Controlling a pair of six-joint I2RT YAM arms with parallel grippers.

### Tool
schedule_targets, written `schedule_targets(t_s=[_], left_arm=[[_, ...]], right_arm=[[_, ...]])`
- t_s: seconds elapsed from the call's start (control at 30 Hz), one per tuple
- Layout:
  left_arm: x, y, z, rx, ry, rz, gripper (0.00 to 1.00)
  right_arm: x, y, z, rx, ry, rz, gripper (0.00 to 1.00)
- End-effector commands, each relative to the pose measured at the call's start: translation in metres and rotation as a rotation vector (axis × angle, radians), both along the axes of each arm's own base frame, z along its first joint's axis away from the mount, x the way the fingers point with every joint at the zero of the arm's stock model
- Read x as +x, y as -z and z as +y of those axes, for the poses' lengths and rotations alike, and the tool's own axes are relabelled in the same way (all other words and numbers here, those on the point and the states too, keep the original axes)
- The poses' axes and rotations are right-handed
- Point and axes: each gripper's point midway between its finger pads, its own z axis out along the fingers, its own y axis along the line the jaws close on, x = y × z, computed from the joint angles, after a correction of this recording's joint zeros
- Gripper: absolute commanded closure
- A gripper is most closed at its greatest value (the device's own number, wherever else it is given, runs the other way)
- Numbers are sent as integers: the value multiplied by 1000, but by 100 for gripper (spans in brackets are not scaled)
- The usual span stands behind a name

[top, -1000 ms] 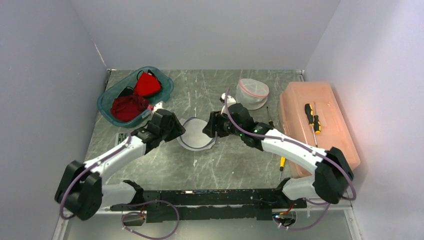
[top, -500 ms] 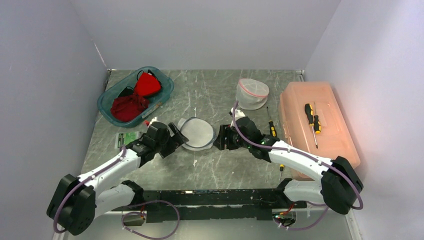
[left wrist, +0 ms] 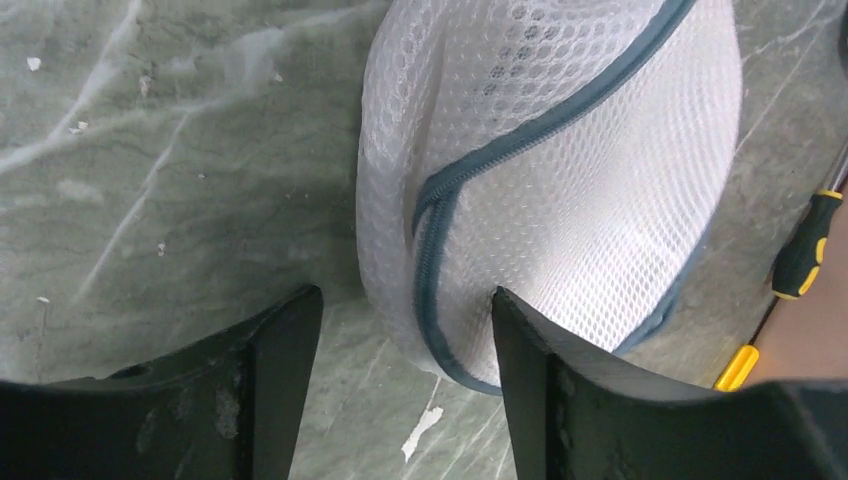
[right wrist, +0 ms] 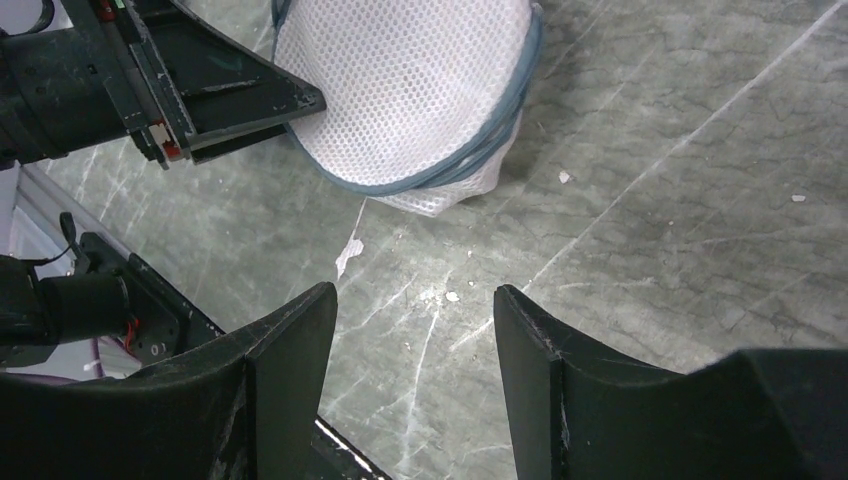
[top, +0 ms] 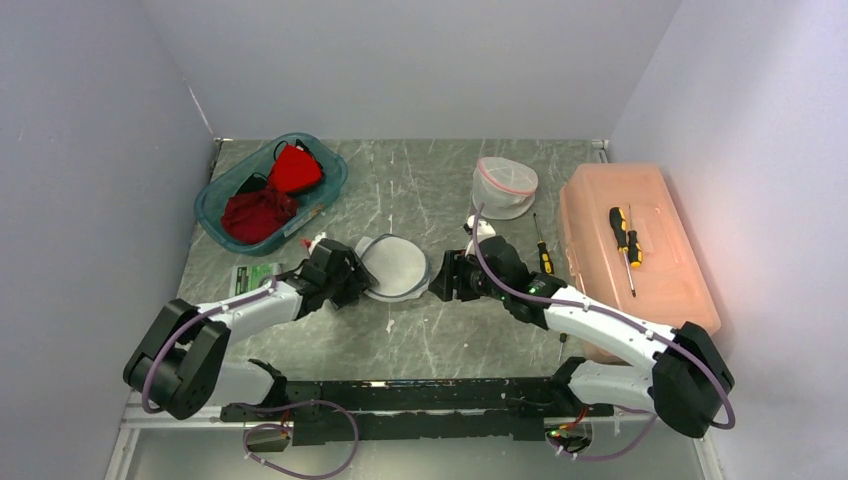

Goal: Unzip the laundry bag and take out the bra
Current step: Close the laundry bag at the center of the board, then move the laundry bag to the center of the board.

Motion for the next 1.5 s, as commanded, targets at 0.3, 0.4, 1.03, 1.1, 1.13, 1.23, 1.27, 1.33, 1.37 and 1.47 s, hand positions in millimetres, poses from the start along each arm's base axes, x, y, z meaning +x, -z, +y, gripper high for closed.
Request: schedule_targets(t_s=[0.3,0.4,1.03,1.1,1.13,1.23,1.27,1.33,1.37,1.47], left_arm=[[22,3,22,25,-91,-69,72],[21,1,27,22,-107,-73,84],[20,-6,55,120,-151,-74,92],[19,0,57,130,-151,-61,92],[19,2,57,131,-151,-58,93],[18,8,56,130,-148,-49,93],[18,9,56,131,-147,-47,93],[17,11,55,131,-140,-42,93],[18,12,55,132,-136,-40,94],[19,12,54,136,-126,-44,94]], right_arm=[[7,-13,-5,30,37,-67,37],[6,-13,-7,27,39,-72,37],[52,8,34,224,25,66,27],[61,15,44,232,26,96,27],[64,20,50,236,24,116,27],[73,34,62,251,26,161,27],[74,38,65,258,26,175,27],[76,42,69,279,28,182,26],[77,42,70,288,30,180,26],[80,42,75,309,24,176,26]])
